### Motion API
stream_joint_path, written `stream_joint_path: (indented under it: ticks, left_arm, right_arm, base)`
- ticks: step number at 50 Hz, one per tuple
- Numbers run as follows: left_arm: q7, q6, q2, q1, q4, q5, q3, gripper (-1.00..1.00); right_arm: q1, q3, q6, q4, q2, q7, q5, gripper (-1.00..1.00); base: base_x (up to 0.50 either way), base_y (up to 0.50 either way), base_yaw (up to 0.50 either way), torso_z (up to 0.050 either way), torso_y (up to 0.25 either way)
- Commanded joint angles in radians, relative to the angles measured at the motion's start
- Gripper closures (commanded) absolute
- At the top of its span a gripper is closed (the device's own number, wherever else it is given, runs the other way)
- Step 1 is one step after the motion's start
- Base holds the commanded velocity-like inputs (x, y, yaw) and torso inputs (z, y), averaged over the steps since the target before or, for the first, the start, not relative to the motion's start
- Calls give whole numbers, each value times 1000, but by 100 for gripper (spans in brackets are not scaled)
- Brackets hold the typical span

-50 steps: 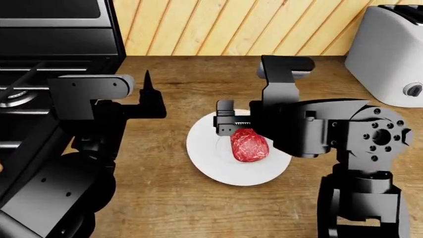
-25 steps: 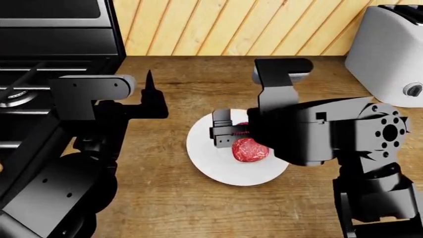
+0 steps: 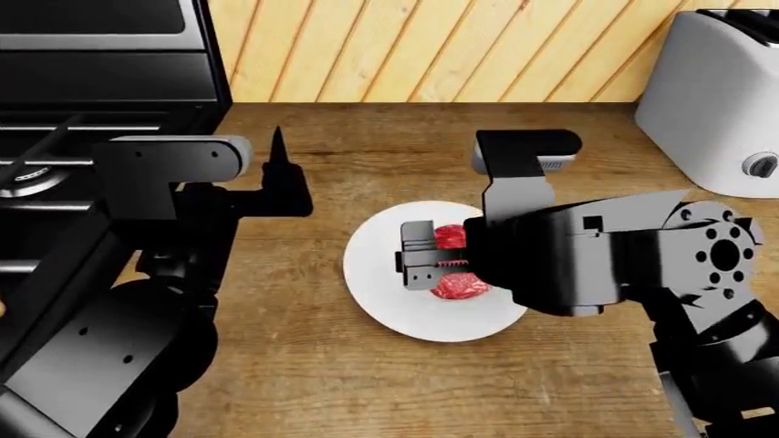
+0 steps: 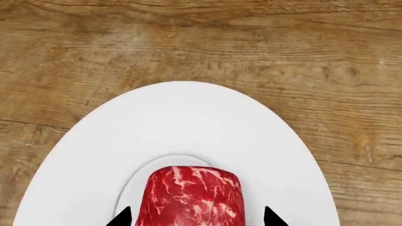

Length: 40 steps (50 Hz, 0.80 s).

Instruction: Frozen meat rests on a plate on the counter. Retrieve the meat and place it in a pot on a burner. Then turn the burner on.

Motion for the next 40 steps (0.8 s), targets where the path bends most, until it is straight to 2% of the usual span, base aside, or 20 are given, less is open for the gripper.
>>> stream_joint_path:
  ticks: [1,5,6,24,40]
  left_arm:
    - [-2,5,-3,1,-3,0,6,-100]
    - [-3,8,-4,4,-6,1,7,-100]
    - [-3,9,-5,4,-7,1,8,-100]
    - [-11,5,-8,-2,6,-12,7,-100]
    - [-37,-31,-20,-33,52,-41,-16,-100]
  right_arm:
    - [-7,-46,-15,34,15,-58,-28,-100]
    - [1,-53,-8,57,7,-93,-54,-100]
    - [2,-54,-6,58,6,-102,-61,100]
    - [39,-34,-44,-28,31,-62,-49,100]
    - [267,-9,-42,-98,43,-16,-80,100]
  base:
    - [0,0,0,0,0]
    - [0,0,0,0,0]
    - [0,0,0,0,0]
    - [1,0,0,0,0]
    - [0,0,0,0,1]
